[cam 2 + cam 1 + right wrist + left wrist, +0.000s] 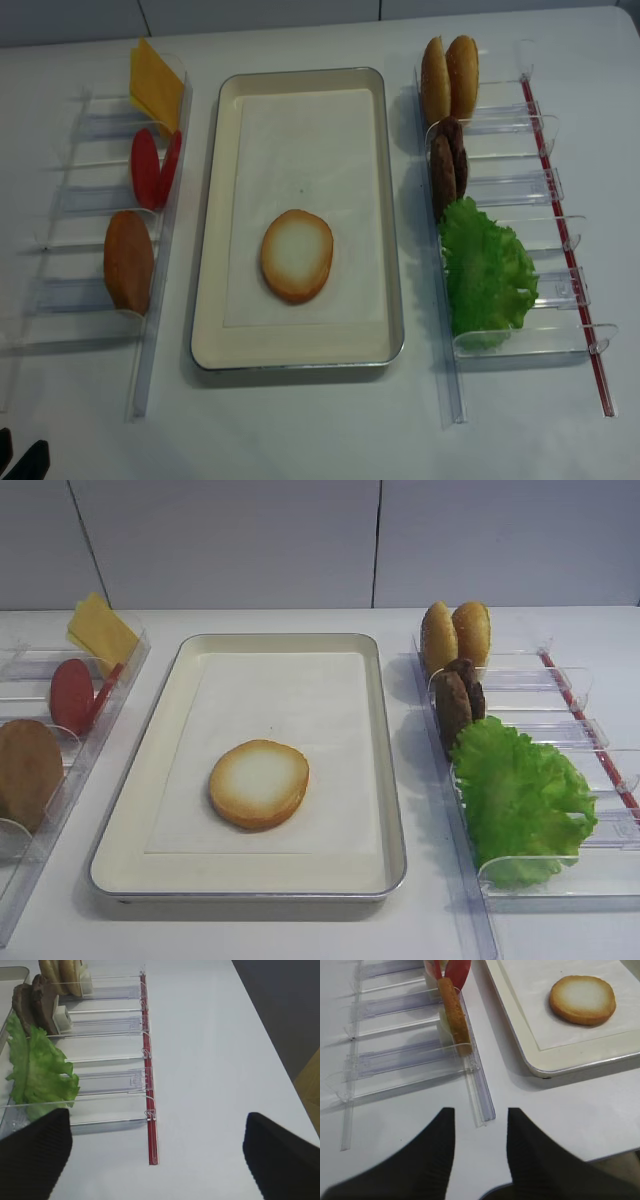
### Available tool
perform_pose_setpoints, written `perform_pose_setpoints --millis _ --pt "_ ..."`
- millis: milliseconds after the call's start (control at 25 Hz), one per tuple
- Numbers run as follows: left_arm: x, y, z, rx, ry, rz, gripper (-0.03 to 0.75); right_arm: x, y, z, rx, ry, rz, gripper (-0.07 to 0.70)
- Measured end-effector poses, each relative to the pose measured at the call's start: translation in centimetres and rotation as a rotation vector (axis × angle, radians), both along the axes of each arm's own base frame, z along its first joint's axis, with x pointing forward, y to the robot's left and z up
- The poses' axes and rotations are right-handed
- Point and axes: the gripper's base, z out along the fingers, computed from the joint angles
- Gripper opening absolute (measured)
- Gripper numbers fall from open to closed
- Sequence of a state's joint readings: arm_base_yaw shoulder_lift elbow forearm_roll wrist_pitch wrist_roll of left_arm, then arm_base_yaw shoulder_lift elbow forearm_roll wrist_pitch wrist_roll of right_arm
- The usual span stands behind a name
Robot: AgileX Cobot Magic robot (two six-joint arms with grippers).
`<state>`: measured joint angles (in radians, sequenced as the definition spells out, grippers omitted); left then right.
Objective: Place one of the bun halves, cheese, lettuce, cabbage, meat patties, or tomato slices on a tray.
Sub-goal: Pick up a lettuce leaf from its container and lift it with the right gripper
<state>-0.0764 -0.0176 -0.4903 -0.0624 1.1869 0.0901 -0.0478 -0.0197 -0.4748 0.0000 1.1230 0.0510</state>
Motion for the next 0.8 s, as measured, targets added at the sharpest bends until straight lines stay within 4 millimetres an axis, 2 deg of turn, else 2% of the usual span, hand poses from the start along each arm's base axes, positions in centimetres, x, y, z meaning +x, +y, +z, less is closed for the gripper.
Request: perform_pose_setpoints --millis 800 --pt "0.0 0.0 0.0 0.0 0.0 0.0 0.242 0.01 0.16 0.01 0.016 -0.001 0.011 0.681"
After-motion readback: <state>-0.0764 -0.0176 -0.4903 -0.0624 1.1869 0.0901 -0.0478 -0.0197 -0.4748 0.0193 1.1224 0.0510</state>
